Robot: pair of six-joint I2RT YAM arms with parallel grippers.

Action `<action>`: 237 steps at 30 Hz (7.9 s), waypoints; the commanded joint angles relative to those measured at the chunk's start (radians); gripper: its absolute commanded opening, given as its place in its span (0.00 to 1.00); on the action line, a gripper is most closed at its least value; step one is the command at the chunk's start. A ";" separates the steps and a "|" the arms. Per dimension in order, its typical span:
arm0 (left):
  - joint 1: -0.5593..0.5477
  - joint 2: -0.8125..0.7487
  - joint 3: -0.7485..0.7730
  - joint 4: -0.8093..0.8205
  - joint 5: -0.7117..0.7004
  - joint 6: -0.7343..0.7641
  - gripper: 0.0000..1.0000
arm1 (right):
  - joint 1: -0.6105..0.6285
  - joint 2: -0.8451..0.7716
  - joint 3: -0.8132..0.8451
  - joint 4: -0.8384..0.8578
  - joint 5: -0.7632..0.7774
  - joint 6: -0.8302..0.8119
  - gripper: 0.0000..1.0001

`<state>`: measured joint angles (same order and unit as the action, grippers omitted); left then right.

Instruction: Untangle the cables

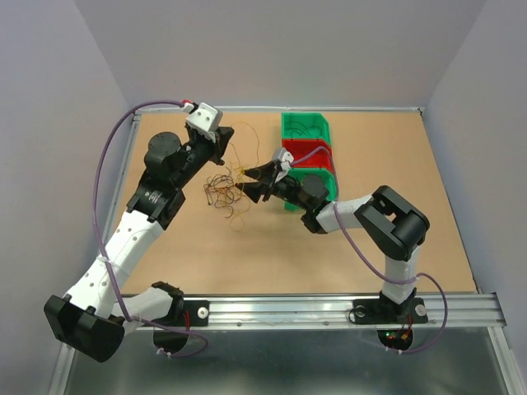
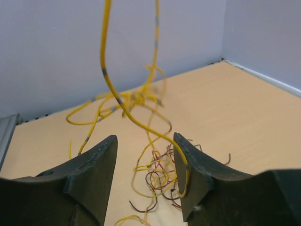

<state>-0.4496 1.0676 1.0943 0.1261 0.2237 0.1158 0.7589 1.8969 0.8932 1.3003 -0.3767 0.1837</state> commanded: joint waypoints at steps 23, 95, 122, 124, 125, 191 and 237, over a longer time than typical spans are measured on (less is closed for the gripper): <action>0.022 0.121 0.068 0.033 -0.077 -0.042 0.00 | -0.033 -0.394 -0.189 0.131 -0.060 -0.038 0.58; 0.173 0.083 0.046 0.086 0.023 -0.143 0.00 | -0.023 0.059 0.309 -0.294 -0.149 0.066 0.70; 0.202 0.084 0.041 0.093 -0.037 -0.157 0.00 | -0.041 0.047 0.170 0.010 0.245 0.220 0.00; 0.253 0.086 0.026 0.121 -0.037 -0.188 0.00 | -0.071 0.021 0.129 0.010 0.304 0.246 0.00; 0.270 0.088 0.021 0.132 -0.034 -0.205 0.00 | -0.087 0.011 0.115 0.013 0.315 0.264 0.01; 0.454 0.107 -0.119 0.389 0.020 -0.220 0.00 | -0.555 -0.662 -0.117 -0.930 0.132 0.051 0.01; 0.377 0.100 -0.136 0.395 0.003 -0.180 0.00 | -0.113 -0.087 0.480 -1.466 0.599 -0.026 0.67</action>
<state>-0.0658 1.1992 0.9630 0.4572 0.2260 -0.0822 0.6163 1.7924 1.2778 -0.0551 0.1131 0.1219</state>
